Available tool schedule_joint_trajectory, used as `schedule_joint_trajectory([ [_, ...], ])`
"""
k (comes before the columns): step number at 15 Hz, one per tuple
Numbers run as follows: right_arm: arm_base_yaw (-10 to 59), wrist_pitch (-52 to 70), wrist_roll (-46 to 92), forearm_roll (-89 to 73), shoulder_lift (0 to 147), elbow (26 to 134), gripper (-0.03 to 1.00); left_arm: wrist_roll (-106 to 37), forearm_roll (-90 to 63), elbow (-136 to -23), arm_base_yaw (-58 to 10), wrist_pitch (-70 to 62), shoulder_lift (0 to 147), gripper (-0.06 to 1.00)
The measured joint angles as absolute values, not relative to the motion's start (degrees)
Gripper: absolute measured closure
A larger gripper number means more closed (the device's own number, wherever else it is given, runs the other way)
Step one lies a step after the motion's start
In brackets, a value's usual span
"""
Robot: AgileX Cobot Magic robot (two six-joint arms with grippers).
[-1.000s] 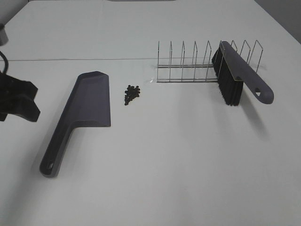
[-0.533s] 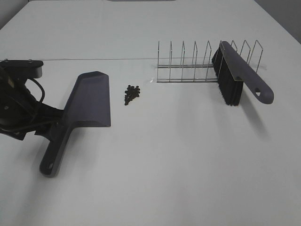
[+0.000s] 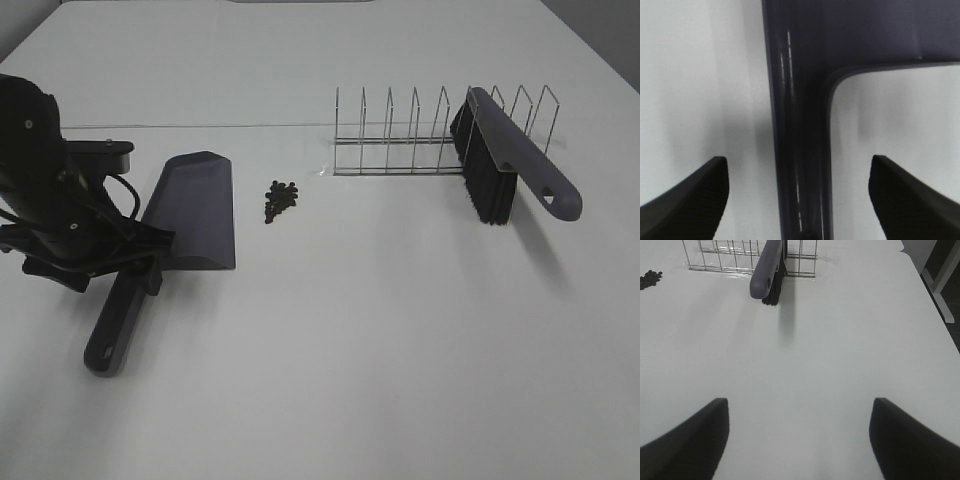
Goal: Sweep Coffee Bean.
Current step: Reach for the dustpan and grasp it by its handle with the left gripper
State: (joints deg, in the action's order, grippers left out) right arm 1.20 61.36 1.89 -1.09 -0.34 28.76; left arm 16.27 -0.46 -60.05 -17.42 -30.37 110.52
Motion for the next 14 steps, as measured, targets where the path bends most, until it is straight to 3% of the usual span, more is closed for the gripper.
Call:
schedule_joint_trajectory([
  [6,1.2,61.4,1.9,-1.1,-0.3,28.8,0.23,16.3,0.0,-62.8,-17.4,-27.9,116.5,0.25],
  [8,1.2,61.4,1.9,-1.1,-0.3,28.8,0.23,16.3,0.4,-63.1,-17.4,-26.6,117.2,0.31],
  [9,1.2,61.4,1.9,-1.1,-0.3,28.8,0.23,16.3,0.7,-63.2,-17.4,-25.9,117.2,0.49],
  [10,1.2,61.4,1.9,-1.1,-0.3,28.8,0.23,16.3,0.7,-63.2,-17.4,-25.9,117.3,0.56],
  [14,1.2,61.4,1.9,-1.1,-0.3,28.8,0.23,16.7,0.6,-63.4,-17.4,-26.2,117.3,0.58],
])
